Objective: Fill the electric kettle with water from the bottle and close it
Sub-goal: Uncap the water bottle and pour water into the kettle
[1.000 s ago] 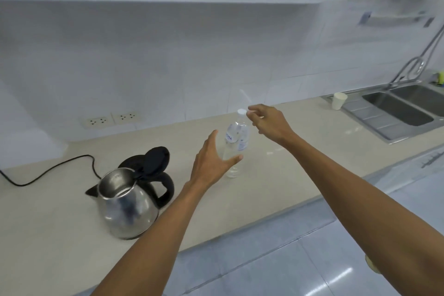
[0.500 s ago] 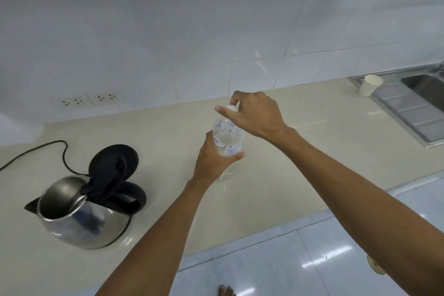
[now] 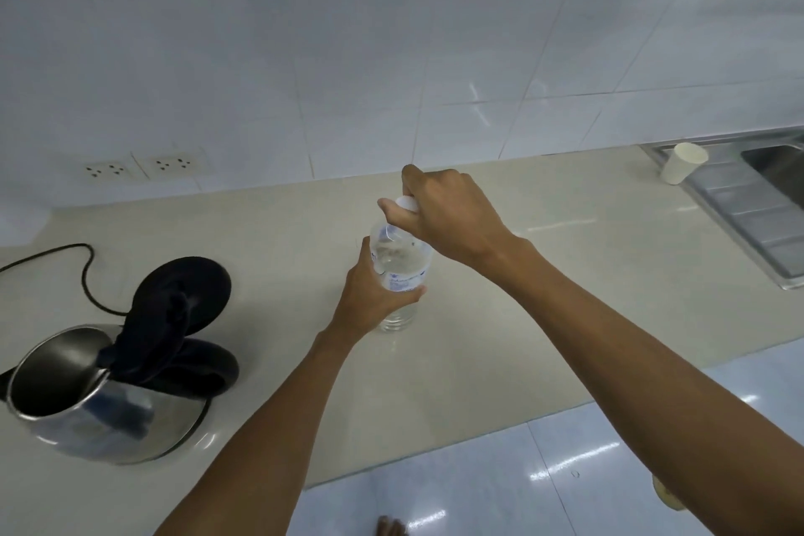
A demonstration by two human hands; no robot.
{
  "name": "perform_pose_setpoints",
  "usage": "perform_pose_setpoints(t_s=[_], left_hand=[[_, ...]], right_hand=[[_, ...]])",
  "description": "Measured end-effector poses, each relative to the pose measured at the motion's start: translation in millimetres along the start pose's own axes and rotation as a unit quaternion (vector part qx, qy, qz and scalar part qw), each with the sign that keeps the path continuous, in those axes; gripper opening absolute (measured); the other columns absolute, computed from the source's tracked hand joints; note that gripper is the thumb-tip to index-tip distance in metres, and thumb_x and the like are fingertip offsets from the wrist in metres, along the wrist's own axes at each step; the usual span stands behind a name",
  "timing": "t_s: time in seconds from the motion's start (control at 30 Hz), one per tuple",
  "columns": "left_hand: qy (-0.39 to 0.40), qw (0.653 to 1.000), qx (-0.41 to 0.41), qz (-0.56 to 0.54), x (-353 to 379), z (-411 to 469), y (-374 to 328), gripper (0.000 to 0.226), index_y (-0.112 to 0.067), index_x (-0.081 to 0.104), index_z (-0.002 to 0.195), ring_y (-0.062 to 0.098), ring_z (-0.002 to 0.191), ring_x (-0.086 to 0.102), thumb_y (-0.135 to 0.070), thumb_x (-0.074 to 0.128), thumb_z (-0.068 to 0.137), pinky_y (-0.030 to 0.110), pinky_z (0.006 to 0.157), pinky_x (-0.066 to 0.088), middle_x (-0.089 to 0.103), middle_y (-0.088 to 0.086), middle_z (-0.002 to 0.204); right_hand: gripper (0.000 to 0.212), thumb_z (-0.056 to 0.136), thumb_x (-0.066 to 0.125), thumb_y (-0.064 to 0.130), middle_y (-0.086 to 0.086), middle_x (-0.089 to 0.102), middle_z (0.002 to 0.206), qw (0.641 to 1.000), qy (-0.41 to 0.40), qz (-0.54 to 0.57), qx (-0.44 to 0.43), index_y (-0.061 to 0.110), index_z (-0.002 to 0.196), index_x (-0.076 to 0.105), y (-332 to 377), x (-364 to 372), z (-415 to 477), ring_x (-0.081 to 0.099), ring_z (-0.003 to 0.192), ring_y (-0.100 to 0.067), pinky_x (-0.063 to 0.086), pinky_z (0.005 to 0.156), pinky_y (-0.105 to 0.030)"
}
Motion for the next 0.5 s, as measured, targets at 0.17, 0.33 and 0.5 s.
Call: perform_pose_setpoints(t_s=[0.17,0.33,0.5], left_hand=[[0.019,1.000,0.017,0.003,-10.1,-5.9,-4.1,0.084,-0.038,0.047,0.131,-0.019,0.103,0.062,-0.027,0.101,0.068,0.005,0.087,0.048,0.065,-0.027,0.116],[0.019,0.999,0.034,-0.011,-29.5,-32.8,-19.1,0.080,-0.048,0.049,0.122,-0.015,0.102,0.065,-0.023,0.101,0.067,0.001,0.082,0.047,0.066,-0.041,0.109],[0.023,0.997,0.055,-0.054,-55.2,-71.5,-40.0,0.077,-0.046,0.053,0.125,-0.006,0.107,0.069,-0.023,0.100,0.068,0.016,0.089,0.052,0.071,-0.028,0.115]], right_hand=[[0.042,0.104,0.052,0.044,-0.014,0.064,0.069,1.000,0.015,0.012,-0.016,0.005,0.086,0.049,1.5,-9.4,-9.6,0.059,0.062,-0.039,0.047,0.061,-0.039],[0.043,0.106,0.049,0.044,-0.014,0.065,0.070,0.999,0.013,0.020,-0.026,0.005,0.087,0.049,22.3,-31.1,-21.3,0.058,0.063,-0.038,0.045,0.061,-0.040],[0.044,0.105,0.049,0.044,-0.015,0.062,0.066,0.999,0.017,0.019,-0.032,0.005,0.087,0.049,57.5,-57.8,-33.3,0.057,0.063,-0.040,0.041,0.058,-0.040]])
Point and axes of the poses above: each hand's wrist, its own z-axis towards the middle knuckle, its own x-axis out of the palm, y = z × x, the point moved 3 cm from there along z, towards the middle knuckle
